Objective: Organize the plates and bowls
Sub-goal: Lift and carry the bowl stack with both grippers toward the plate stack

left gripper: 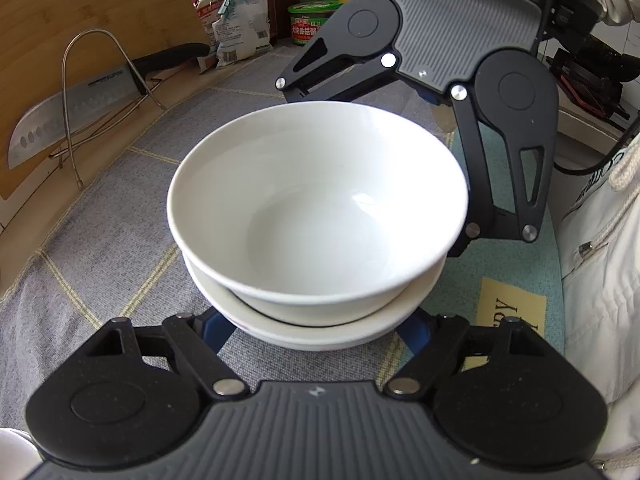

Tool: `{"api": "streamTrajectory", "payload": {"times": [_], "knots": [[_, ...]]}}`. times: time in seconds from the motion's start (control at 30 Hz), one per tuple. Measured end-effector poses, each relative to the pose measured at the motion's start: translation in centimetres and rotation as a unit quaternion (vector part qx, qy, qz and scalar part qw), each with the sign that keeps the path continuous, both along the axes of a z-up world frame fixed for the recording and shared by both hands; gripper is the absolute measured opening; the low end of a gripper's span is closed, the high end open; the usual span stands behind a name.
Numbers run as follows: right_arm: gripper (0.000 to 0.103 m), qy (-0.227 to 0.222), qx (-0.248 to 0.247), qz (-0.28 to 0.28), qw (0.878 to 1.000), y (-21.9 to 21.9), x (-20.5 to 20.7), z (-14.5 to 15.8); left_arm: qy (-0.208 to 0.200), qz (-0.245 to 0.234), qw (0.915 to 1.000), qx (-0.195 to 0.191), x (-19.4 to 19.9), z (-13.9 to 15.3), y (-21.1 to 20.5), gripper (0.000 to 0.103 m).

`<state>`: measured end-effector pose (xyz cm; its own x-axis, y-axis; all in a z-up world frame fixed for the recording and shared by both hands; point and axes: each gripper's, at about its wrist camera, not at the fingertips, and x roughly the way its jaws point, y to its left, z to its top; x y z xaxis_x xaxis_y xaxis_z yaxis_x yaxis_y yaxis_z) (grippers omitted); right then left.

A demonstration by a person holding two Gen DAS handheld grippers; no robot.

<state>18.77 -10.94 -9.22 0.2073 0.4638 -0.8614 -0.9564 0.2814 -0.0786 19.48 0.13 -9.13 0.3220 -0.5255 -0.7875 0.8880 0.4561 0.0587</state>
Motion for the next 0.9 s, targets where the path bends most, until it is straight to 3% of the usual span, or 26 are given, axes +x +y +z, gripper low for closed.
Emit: {"api": "streamTrajectory", "payload": {"times": [0.9], "knots": [[0.090, -0.004, -0.002, -0.001, 1.000, 0.10, -0.26, 0.25, -0.016, -0.002, 0.9998, 0.014, -0.28, 0.02, -0.71, 0.085]]}}
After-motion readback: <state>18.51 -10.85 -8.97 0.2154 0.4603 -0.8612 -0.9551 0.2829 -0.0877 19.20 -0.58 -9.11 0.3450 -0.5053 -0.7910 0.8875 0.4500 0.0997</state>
